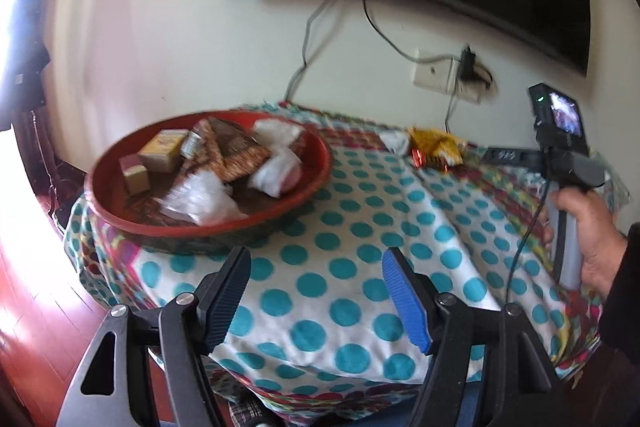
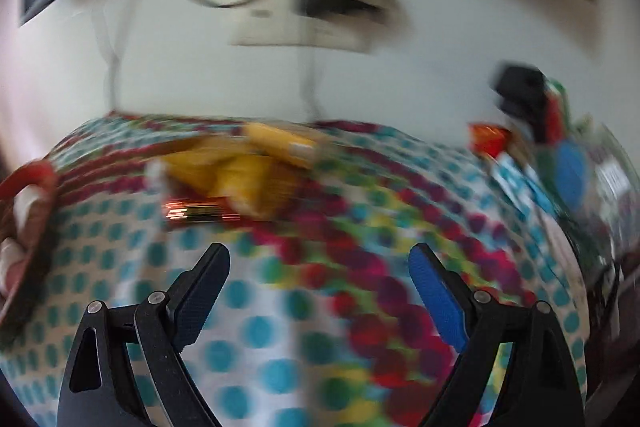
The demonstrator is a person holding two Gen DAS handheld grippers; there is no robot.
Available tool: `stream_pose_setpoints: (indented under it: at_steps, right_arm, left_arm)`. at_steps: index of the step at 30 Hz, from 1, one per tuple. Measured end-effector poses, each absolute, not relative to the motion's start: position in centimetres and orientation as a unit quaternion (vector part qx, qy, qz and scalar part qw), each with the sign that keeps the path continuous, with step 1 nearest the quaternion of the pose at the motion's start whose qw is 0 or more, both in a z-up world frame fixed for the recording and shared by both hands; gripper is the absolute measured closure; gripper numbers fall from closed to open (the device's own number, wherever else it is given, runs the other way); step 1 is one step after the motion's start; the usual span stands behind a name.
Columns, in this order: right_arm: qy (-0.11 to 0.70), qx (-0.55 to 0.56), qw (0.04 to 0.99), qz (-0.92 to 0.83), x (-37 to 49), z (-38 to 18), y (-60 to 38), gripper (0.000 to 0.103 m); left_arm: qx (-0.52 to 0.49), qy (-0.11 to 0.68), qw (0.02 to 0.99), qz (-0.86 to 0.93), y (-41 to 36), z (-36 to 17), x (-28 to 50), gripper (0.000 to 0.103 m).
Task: Organize objects
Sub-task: 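Move the empty right gripper back over the table, then grasp the small white sock beside the yellow bag with the left gripper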
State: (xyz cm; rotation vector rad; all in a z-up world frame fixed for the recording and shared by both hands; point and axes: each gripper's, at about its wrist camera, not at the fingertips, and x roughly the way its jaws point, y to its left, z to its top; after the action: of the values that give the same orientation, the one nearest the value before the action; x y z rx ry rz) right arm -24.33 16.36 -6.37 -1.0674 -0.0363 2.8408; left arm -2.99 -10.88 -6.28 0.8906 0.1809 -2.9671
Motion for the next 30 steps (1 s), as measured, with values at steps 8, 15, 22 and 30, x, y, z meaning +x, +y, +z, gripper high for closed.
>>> stream_pose_setpoints:
  at_steps: [8, 15, 22, 30]
  right_arm:
    - [0.016, -0.342, 0.047, 0.938, -24.8, -7.1, 19.0, 0.013]
    - [0.033, -0.339, 0.030, 0.940, -24.7, -8.0, 19.9, 0.013]
    - [0.066, -0.369, 0.054, 0.925, -25.6, -8.9, 21.3, 0.013]
    - [0.086, -0.380, 0.047, 0.920, -25.8, -9.5, 22.0, 0.013]
  left_arm:
    - [0.307, 0.013, -0.013, -0.952, -6.5, -5.8, -5.9, 0.033]
    - [0.289, -0.024, -0.036, -0.956, -3.1, -3.1, -11.0, 0.033]
    - [0.289, -0.038, -0.045, -0.956, -1.0, -2.0, -20.8, 0.033]
    - [0.377, -0.070, -0.027, -0.923, 1.3, -5.7, -31.0, 0.033]
